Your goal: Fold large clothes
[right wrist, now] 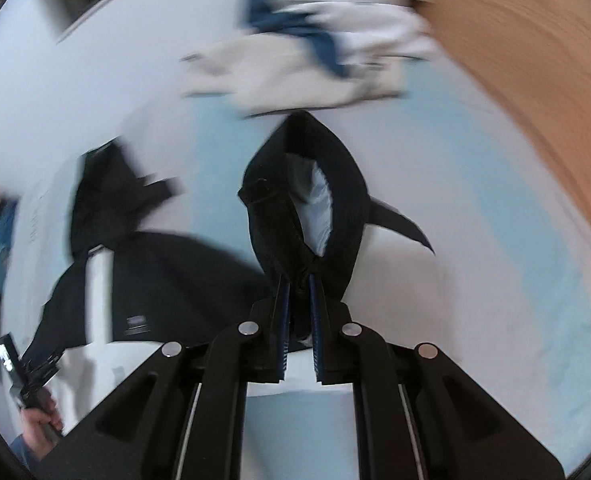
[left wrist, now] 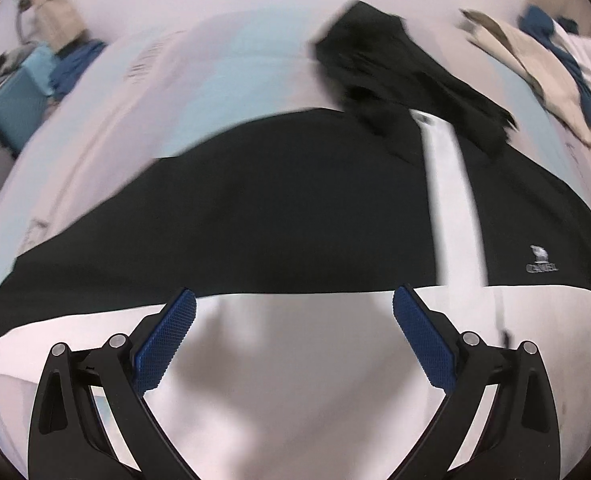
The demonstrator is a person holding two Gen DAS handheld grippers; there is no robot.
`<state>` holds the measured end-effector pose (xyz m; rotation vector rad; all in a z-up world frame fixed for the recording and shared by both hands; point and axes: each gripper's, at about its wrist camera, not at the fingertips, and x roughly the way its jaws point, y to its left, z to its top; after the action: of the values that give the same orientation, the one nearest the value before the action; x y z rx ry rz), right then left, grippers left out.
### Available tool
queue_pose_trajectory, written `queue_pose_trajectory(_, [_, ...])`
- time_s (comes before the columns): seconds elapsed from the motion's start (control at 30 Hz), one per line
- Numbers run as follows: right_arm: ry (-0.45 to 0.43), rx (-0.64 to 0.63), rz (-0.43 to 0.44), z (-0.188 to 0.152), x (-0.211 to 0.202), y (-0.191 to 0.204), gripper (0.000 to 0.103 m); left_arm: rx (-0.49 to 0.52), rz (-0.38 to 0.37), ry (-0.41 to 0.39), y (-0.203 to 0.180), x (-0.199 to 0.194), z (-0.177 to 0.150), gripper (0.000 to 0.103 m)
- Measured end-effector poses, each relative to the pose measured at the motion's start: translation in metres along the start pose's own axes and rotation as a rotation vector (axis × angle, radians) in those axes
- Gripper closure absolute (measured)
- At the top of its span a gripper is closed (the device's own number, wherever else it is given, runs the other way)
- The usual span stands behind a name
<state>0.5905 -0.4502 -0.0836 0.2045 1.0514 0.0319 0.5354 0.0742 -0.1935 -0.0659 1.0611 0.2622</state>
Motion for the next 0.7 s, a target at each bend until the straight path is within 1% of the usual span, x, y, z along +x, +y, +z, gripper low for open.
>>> queue_pose_trajectory(0.07, [0.004,-0.062,0.048,-0.004,0.011,0.067,0.095,-0.029,0.02,-0.004,0.033,-0.005,-0.004,0.006])
queue_pose_trajectory(0.1, [0.009,-0.079,0.066,-0.006,0.015,0.088,0.095,-0.05,0.032,-0.004,0.055,-0.007,-0.007,0.006])
queue_pose_trajectory(0.13, [0.022,-0.092,0.095,-0.011,0.022,0.123,0.095,-0.067,0.045,-0.001,0.073,-0.008,-0.008,0.006])
queue_pose_trajectory(0.17, [0.032,-0.11,0.111,-0.017,0.028,0.152,0.095,-0.092,0.06,0.006,0.099,-0.009,-0.013,0.006])
queue_pose_trajectory(0.2, [0.034,-0.13,0.121,-0.022,0.033,0.175,0.095,-0.112,0.069,0.01,0.117,-0.011,-0.015,0.006])
queue_pose_trajectory(0.23, [0.044,-0.155,0.137,-0.03,0.041,0.207,0.096,-0.144,0.074,0.011,0.141,-0.014,-0.019,0.007])
queue_pose_trajectory(0.27, [0.053,-0.177,0.147,-0.039,0.047,0.232,0.096,-0.165,0.075,0.01,0.158,-0.016,-0.022,0.007])
queue_pose_trajectory(0.3, [0.06,-0.197,0.157,-0.046,0.053,0.256,0.096,-0.192,0.085,0.008,0.184,-0.021,-0.027,0.007])
queue_pose_trajectory(0.37, [0.076,-0.235,0.182,-0.06,0.065,0.308,0.096,-0.217,0.103,0.006,0.218,-0.025,-0.035,0.006])
queue_pose_trajectory(0.43, [0.099,-0.258,0.199,-0.073,0.076,0.354,0.096,-0.236,0.128,0.007,0.257,-0.029,-0.044,0.006])
queue_pose_trajectory(0.5, [0.115,-0.27,0.216,-0.085,0.086,0.391,0.096,-0.263,0.146,0.011,0.294,-0.029,-0.051,0.006])
queue_pose_trajectory(0.53, [0.123,-0.286,0.224,-0.093,0.091,0.417,0.096,-0.28,0.159,0.014,0.314,-0.03,-0.056,0.006])
queue_pose_trajectory(0.63, [0.147,-0.299,0.234,-0.108,0.102,0.459,0.096,-0.32,0.184,0.023,0.36,-0.032,-0.069,0.006])
queue_pose_trajectory(0.7, [0.165,-0.307,0.244,-0.121,0.107,0.482,0.096,-0.335,0.204,0.028,0.384,-0.033,-0.079,0.006])
